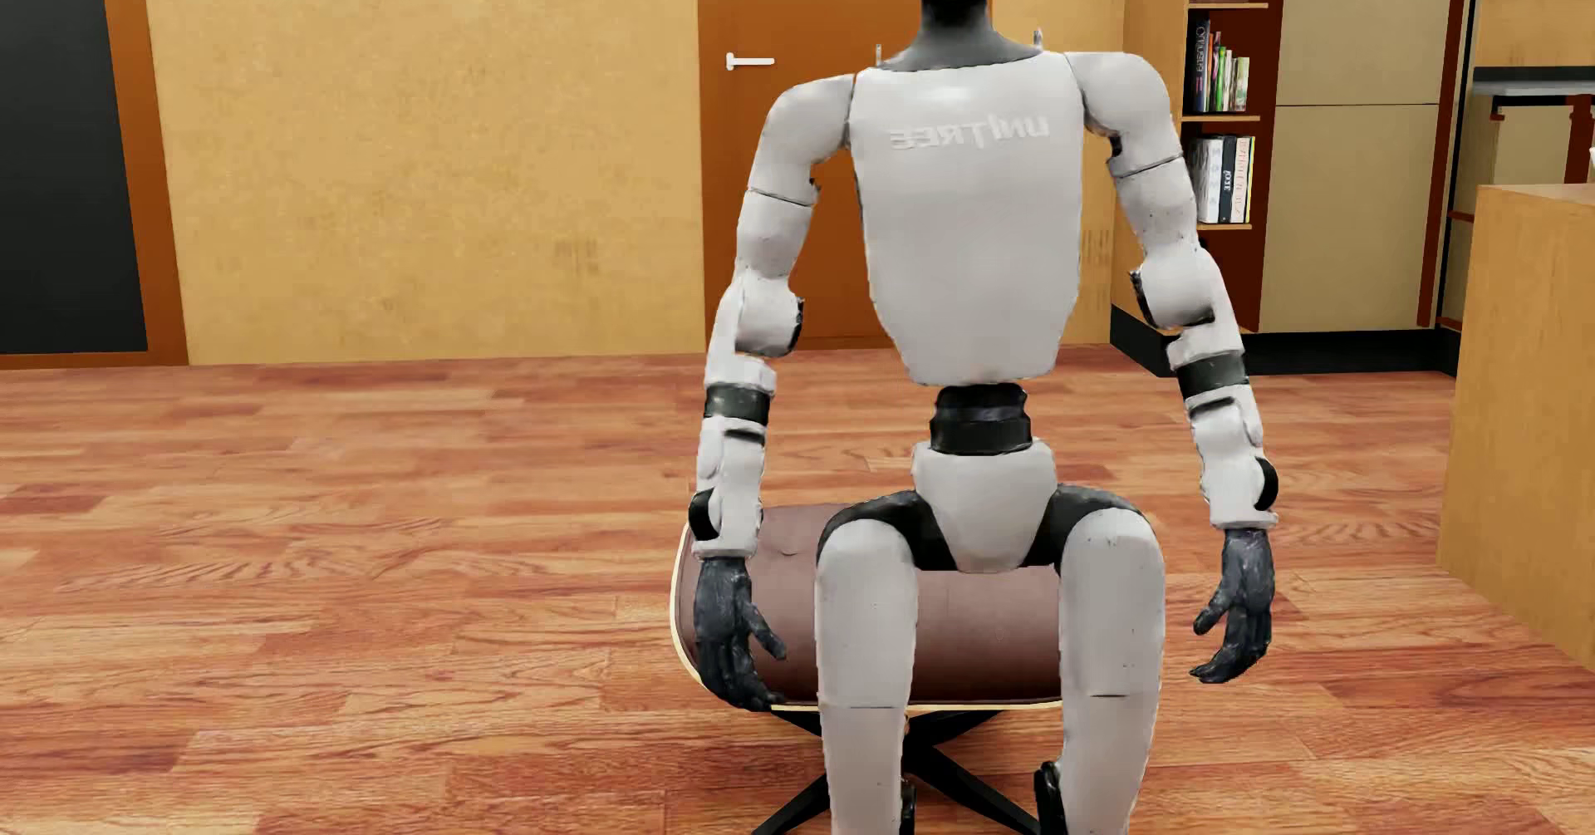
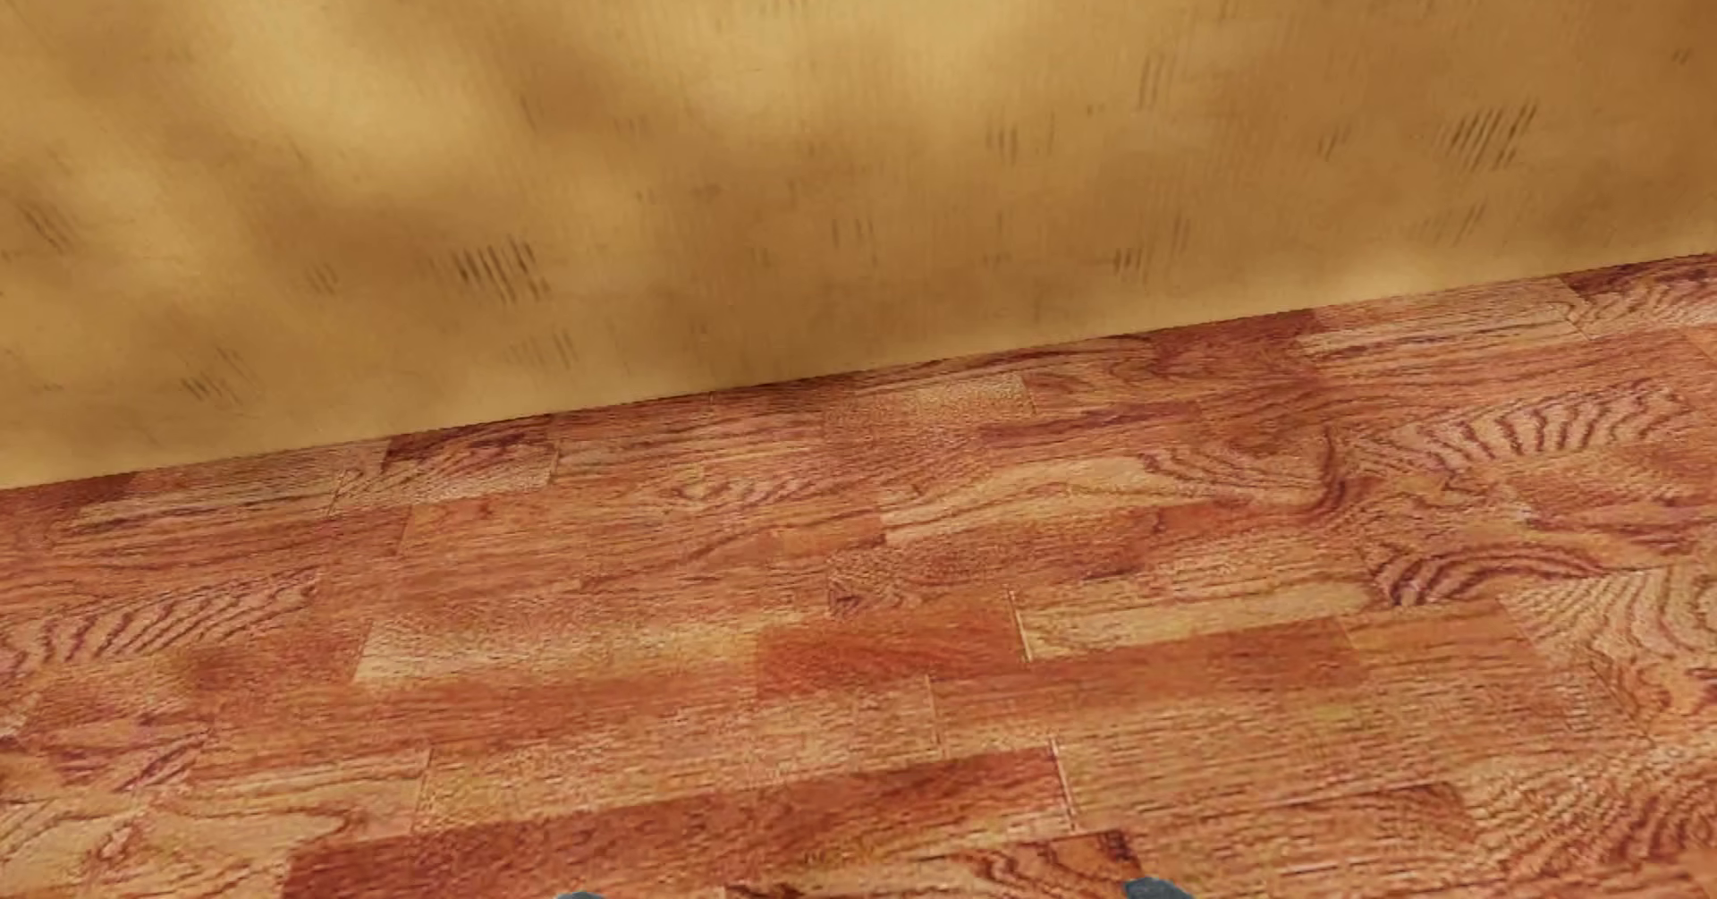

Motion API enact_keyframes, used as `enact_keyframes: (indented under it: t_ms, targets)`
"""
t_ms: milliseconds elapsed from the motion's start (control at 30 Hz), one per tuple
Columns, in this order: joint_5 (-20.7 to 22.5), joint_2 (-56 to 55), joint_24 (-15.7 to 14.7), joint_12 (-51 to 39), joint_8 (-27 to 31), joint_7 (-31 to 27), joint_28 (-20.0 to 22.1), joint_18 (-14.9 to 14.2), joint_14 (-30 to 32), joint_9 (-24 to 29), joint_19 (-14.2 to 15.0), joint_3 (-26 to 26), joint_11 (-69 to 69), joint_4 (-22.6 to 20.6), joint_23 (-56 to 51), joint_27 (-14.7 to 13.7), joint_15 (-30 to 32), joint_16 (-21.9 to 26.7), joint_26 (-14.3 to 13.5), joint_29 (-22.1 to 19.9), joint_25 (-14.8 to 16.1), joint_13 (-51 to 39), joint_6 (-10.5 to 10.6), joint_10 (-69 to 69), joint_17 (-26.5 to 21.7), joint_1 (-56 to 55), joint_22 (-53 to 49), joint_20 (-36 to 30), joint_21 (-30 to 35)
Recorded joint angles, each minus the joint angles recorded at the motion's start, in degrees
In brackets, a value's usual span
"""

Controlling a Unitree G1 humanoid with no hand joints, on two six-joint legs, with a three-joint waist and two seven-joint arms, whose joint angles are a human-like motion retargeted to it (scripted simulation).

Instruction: Sit down on the chair

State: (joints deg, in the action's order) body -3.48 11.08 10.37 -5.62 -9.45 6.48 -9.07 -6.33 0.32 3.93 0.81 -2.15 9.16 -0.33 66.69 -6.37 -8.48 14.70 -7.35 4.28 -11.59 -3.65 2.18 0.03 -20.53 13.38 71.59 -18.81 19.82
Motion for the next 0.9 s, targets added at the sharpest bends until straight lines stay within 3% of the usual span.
enact_keyframes:
  t_ms: [133,267,600,767,900]
  targets:
    - [-0.19,0.35,-0.06,2.42,-0.36,0.50,-0.75,-0.07,-0.45,-0.98,0.26,-0.02,0.12,-0.07,1.97,-0.90,-0.29,-0.39,0.13,4.52,-3.81,2.82,0.23,-0.03,-1.38,0.62,0.57,1.58,-0.12]
    - [-0.01,0.14,-0.38,2.89,-0.01,0.39,-1.63,0.05,-0.54,-0.94,0.04,-0.16,-0.01,0.05,-1.54,-1.78,-0.09,-0.95,-0.62,5.23,-2.70,4.12,0.31,0.01,-1.89,0.42,-2.85,0.70,-0.90]
    - [0.68,-6.16,-1.44,-4.03,2.18,-1.18,0.14,2.08,0.51,3.49,-1.78,0.53,4.46,0.09,-7.90,-1.70,0.90,-1.56,-0.09,5.04,-1.74,-4.11,-0.48,4.97,0.76,-6.33,-6.64,-3.36,5.01]
    - [-2.70,-23.44,-1.92,-12.81,6.40,-3.96,1.73,0.13,-4.26,11.94,1.27,1.13,23.60,2.36,-10.80,-1.09,-2.67,-0.35,0.68,4.39,-3.23,-13.98,-0.95,26.10,0.45,-25.12,-11.53,-8.30,13.64]
    - [-4.18,-36.91,-2.01,-19.51,8.99,-4.64,2.47,-1.47,-8.35,21.00,1.74,1.16,38.65,4.26,-18.92,-1.50,-5.88,2.08,0.19,6.15,-5.36,-22.84,-0.89,43.24,-3.26,-39.80,-19.22,-12.58,23.10]
